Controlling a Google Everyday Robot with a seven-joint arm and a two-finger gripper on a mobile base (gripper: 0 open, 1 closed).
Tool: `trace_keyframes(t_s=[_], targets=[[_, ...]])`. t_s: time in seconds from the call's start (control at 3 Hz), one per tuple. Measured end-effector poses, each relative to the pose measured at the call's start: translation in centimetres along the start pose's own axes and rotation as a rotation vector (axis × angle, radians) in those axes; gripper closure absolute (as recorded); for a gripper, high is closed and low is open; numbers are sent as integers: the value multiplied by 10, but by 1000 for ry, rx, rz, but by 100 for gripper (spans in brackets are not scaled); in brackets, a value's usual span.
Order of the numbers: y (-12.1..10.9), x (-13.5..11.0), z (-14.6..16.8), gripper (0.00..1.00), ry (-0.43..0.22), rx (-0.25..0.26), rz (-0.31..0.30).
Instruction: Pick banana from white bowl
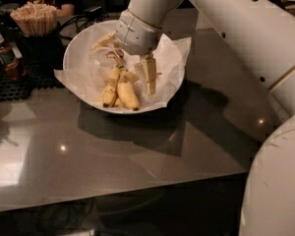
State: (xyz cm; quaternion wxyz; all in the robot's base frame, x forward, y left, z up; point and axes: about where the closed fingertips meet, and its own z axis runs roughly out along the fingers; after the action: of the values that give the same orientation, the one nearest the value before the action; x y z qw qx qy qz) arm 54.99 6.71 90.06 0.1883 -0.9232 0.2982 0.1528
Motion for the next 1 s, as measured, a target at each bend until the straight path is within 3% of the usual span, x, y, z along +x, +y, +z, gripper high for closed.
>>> trace_keyframes(t_s=[0.33, 0.67, 1.0], targets=[[-13, 6, -14, 0, 55, -8, -24], [-22, 11, -16, 0, 61, 8, -39], [-19, 13, -4, 0, 19, 19, -32]])
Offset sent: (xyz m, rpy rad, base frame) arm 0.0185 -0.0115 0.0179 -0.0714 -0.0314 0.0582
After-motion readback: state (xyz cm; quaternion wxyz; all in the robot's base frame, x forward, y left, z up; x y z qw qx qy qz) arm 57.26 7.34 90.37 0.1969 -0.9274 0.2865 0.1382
